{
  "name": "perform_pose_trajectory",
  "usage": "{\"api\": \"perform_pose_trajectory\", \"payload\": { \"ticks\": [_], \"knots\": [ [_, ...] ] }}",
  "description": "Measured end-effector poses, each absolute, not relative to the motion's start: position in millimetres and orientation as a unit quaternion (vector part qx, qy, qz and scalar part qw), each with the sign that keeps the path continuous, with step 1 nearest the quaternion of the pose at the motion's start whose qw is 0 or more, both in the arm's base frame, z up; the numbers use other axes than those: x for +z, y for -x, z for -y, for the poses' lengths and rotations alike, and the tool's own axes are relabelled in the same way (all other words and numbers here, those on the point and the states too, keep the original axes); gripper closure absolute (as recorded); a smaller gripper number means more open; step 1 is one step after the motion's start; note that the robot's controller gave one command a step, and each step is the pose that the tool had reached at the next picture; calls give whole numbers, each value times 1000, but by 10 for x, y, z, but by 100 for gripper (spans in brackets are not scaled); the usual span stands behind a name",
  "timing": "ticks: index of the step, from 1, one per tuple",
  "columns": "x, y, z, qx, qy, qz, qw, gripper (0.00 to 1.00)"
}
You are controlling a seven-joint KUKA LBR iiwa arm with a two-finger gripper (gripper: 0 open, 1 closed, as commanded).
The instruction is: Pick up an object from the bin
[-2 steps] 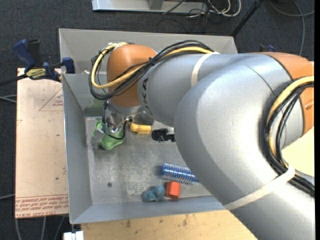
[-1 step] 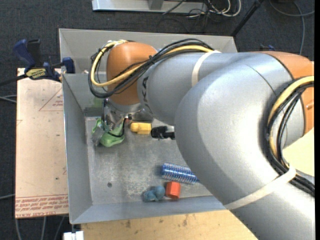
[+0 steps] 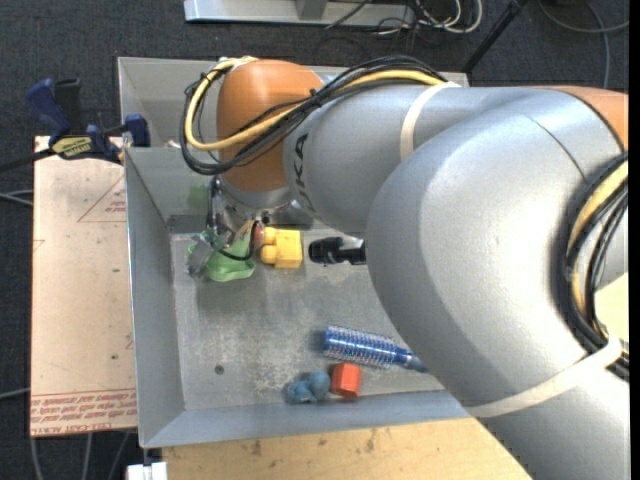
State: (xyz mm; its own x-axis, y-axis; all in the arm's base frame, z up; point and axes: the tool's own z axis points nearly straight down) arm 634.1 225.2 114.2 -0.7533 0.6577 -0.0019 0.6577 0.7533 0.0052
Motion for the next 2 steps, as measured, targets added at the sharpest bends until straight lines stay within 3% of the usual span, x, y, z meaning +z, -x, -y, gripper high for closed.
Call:
{"api": "perform_pose_trajectory", "payload": {
  "ticks": [2],
  "knots": [
    [1479,-6354,-2263,2,-349,-937,1,100]
  ]
}}
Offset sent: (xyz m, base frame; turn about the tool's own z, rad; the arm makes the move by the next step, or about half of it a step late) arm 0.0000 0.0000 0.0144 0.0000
